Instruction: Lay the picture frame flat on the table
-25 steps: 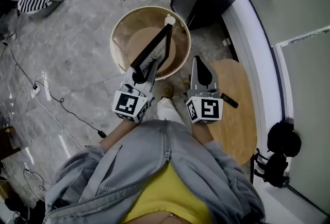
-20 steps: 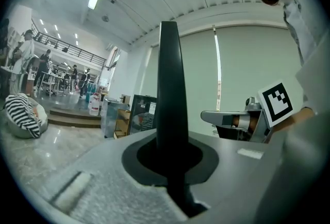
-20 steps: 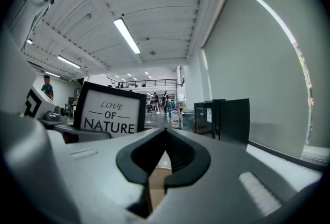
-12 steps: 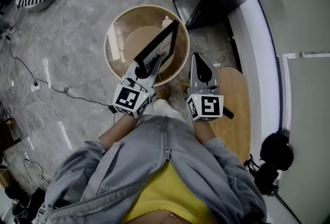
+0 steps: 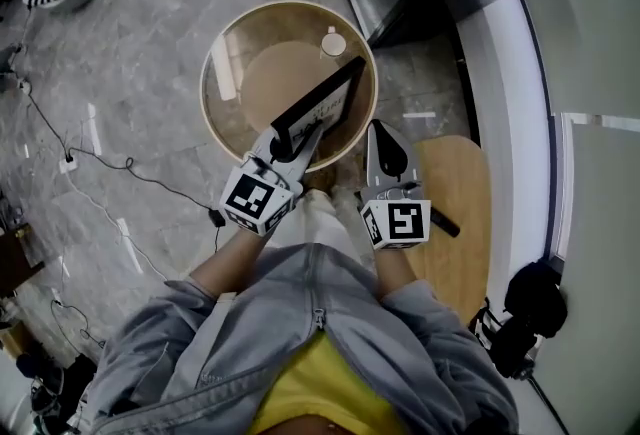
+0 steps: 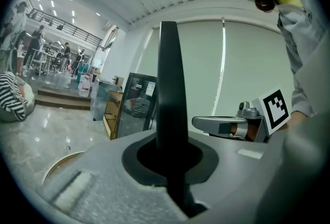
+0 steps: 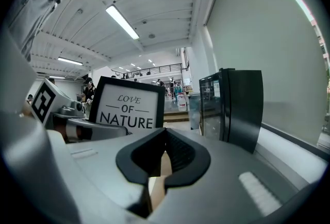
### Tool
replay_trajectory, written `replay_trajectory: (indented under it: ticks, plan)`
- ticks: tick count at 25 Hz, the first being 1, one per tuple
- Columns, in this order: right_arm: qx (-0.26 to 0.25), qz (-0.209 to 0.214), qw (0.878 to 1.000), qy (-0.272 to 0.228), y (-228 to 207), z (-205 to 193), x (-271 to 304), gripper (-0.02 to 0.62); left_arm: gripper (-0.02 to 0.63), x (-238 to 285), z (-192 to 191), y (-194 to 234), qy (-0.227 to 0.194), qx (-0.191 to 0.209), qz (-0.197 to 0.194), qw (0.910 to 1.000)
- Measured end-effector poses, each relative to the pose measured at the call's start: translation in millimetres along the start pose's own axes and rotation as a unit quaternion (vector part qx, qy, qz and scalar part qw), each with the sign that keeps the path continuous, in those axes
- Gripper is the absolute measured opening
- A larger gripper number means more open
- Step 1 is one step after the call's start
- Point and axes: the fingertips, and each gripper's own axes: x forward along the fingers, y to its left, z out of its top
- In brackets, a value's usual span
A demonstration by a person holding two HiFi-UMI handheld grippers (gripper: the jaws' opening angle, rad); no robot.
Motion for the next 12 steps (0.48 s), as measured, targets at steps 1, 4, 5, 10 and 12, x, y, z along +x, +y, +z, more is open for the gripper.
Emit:
replay_trajectory:
  ticks: [1,4,5,10,12]
  plan:
    - [0.001,0.002,1.000,0.005,1,-7,5,0.002,0.008,3,-7,5,0.005,-0.004,-0.005,1.0000]
    - [0.006,0.002,1.000,0.018,0,-28,24,0.002,0.008,12,-25,23,0.015,-0.012,-0.017,0.9997]
    - [0.007,0.001,1.000,0.020,-1,-35,30,0.002,0.008,16,-30,29,0.018,-0.014,-0.019,0.9996]
    - [0.006,0.000,1.000,0.024,-11,-67,58,0.002,0.008,32,-63,59,0.034,-0.018,-0.016,0.9991]
    - [0.005,-0.001,1.000,0.028,-15,-80,66,0.002,0.008,37,-76,69,0.039,-0.022,-0.013,0.9989]
